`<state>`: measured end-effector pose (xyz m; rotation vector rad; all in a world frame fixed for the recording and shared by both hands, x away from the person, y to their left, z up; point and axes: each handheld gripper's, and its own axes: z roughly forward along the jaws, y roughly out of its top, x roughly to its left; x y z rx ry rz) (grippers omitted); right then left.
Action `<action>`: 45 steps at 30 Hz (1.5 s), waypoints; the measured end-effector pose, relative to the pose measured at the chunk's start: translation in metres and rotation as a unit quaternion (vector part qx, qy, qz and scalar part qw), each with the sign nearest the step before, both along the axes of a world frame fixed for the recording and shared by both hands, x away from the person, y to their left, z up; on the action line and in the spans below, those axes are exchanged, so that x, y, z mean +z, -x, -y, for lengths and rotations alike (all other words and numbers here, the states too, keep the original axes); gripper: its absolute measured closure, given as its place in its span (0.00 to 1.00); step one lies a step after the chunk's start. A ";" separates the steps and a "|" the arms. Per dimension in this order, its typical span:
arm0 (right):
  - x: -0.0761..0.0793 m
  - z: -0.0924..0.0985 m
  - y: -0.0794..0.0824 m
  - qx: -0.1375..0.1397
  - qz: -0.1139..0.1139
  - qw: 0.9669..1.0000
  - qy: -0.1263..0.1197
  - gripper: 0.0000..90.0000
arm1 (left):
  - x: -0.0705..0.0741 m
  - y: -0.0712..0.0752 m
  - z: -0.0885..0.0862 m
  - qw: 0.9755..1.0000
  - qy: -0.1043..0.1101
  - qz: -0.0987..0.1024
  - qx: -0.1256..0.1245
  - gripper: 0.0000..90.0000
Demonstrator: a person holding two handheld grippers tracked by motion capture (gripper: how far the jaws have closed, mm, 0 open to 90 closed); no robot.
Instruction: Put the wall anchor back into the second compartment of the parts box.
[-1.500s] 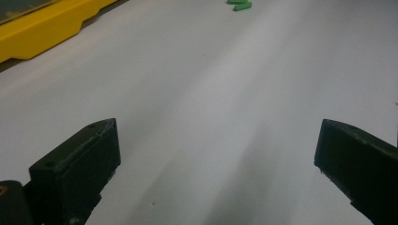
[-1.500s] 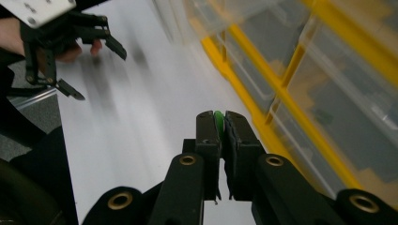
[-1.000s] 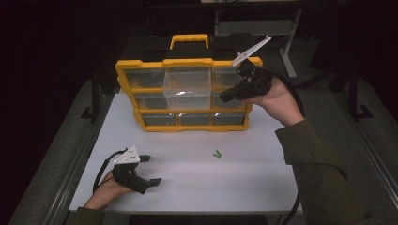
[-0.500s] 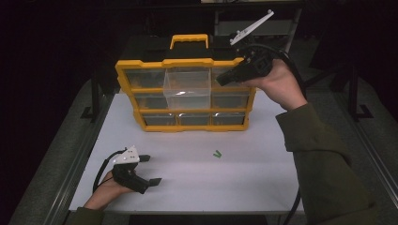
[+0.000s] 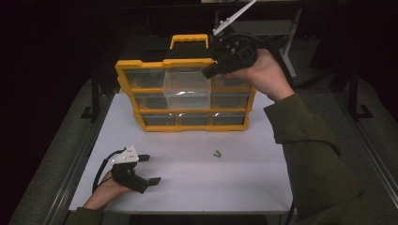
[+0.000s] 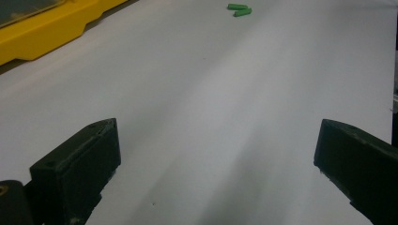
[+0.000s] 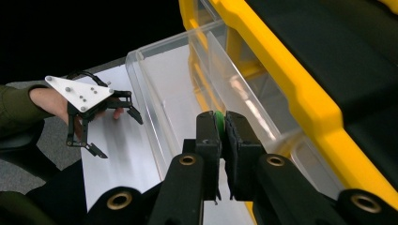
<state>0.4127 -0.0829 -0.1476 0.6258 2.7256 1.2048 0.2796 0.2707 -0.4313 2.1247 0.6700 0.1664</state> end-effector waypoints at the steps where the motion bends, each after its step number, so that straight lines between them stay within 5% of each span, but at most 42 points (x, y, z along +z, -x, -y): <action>1: 0.000 -0.003 -0.001 0.002 0.000 1.000 0.003 0.93 | 0.000 0.000 0.000 1.000 0.000 0.000 0.000 0.01; 17: -0.020 -0.038 -0.015 0.016 -0.008 0.998 0.054 0.93 | 0.000 0.000 0.000 1.000 0.001 0.001 -0.002 0.01; 20: -0.019 -0.039 -0.014 0.016 -0.002 0.999 0.043 0.79 | -0.001 0.000 -0.001 1.000 0.004 0.001 0.000 0.01; 35: 0.001 -0.004 0.001 -0.014 0.021 0.999 0.025 0.62 | -0.001 -0.001 -0.001 1.000 0.001 0.000 0.000 0.01; 45: -0.003 0.025 0.014 -0.045 0.028 0.999 0.005 0.48 | -0.002 -0.001 -0.001 1.000 -0.002 0.000 0.000 0.01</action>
